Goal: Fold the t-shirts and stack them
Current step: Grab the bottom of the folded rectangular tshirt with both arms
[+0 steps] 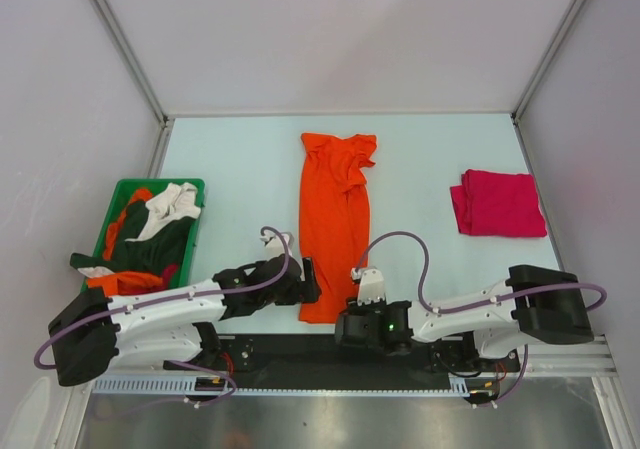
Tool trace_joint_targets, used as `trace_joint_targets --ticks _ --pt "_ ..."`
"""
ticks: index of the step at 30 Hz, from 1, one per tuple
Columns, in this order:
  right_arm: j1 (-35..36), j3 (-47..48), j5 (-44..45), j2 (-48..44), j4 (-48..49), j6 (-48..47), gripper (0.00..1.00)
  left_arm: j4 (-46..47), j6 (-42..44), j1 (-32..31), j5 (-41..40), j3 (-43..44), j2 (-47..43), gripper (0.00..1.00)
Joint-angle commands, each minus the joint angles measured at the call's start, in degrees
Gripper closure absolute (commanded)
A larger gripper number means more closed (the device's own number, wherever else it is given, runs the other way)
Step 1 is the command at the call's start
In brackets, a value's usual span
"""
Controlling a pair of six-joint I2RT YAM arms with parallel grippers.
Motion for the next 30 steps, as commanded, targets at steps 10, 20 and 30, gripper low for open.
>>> trace_joint_targets --ticks 10,20,30 --pt "3.38 9.22 7.93 -3.27 -4.17 -4.62 0.52 1.21 -0.88 -0.66 -1.76 -0.73 -6.83 0.00" --pt "-0.14 8.02 8.82 -2.22 -4.45 -3.83 0.52 4.10 -2.19 -0.75 -1.77 -3.27 -7.01 0.00" --pt "-5.24 3.01 6.80 1.73 3.72 -4.09 0.53 6.31 -3.69 -0.75 -1.06 -5.56 -6.57 0.00"
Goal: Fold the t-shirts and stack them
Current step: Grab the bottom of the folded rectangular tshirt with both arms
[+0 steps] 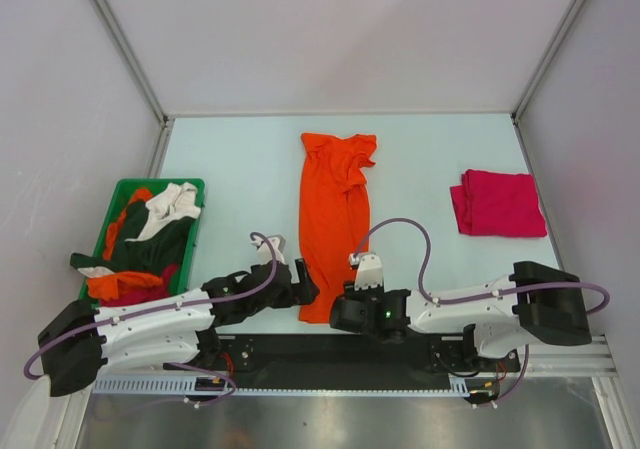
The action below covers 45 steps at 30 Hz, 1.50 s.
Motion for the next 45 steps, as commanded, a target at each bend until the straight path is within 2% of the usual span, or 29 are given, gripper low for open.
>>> trace_joint_targets --ticks 1,19,22,24,29,34,39,45 --pt "-1.24 -1.63 -0.10 2.13 5.28 0.95 0.53 2.53 -1.35 -0.51 -0.15 -0.23 0.25 0.00" --pt "1.75 -5.68 -6.35 4.24 2.30 11.85 0.54 5.24 -5.66 -0.68 1.88 -2.60 0.60 0.00" --pt "3.24 -5.59 -6.27 4.06 0.89 12.82 0.54 6.39 -5.40 -1.82 1.01 -2.43 2.17 0.06" --pt "4.38 -5.67 -6.35 4.24 0.19 13.52 0.54 6.31 -4.70 -2.35 1.17 -1.11 4.37 0.14" --pt "6.32 -5.06 -6.09 5.38 -1.48 15.46 0.54 2.97 -5.74 -4.98 1.53 2.40 9.57 0.18" --pt "6.76 -5.06 -5.47 5.21 -2.63 16.43 0.54 -4.66 -9.61 -7.98 -2.43 2.23 4.30 0.19" --pt "6.67 -5.76 -5.21 4.86 -2.89 17.92 0.54 -10.65 -11.81 -8.15 -1.65 -0.05 -2.20 0.28" --pt "6.23 -5.24 -4.95 5.73 -2.54 17.48 0.53 -8.30 -10.67 -8.07 1.34 -1.64 1.82 0.33"
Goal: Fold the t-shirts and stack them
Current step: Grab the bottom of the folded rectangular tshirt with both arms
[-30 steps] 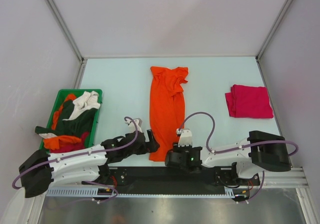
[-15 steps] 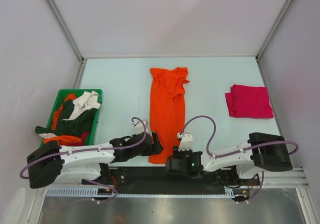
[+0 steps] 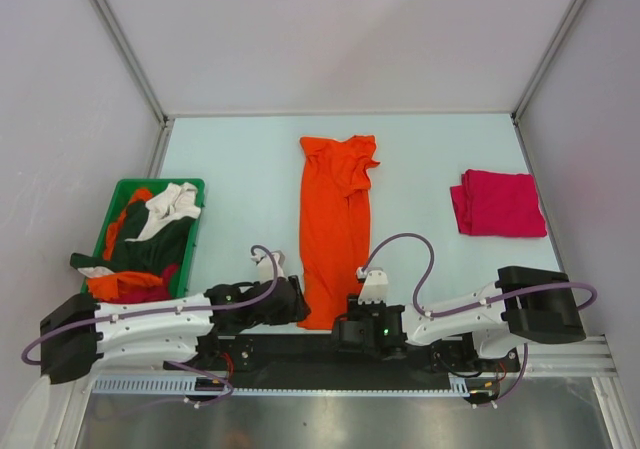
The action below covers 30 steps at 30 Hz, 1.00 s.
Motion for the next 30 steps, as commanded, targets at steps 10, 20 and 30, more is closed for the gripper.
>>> trace_joint_targets --ticks 10,20,30 --pt "0.92 -0.92 -5.28 3.18 -6.18 3.30 0.54 -0.94 1.63 -2.26 2.32 3.92 11.45 0.47" --pt "1.10 -0.66 -4.84 3.09 -6.97 4.01 0.53 -13.86 -0.04 -3.14 0.39 4.10 1.35 0.44" --pt "1.19 1.01 -4.66 4.50 -7.14 2.95 0.54 -10.79 1.45 -3.23 0.20 6.46 8.46 0.43"
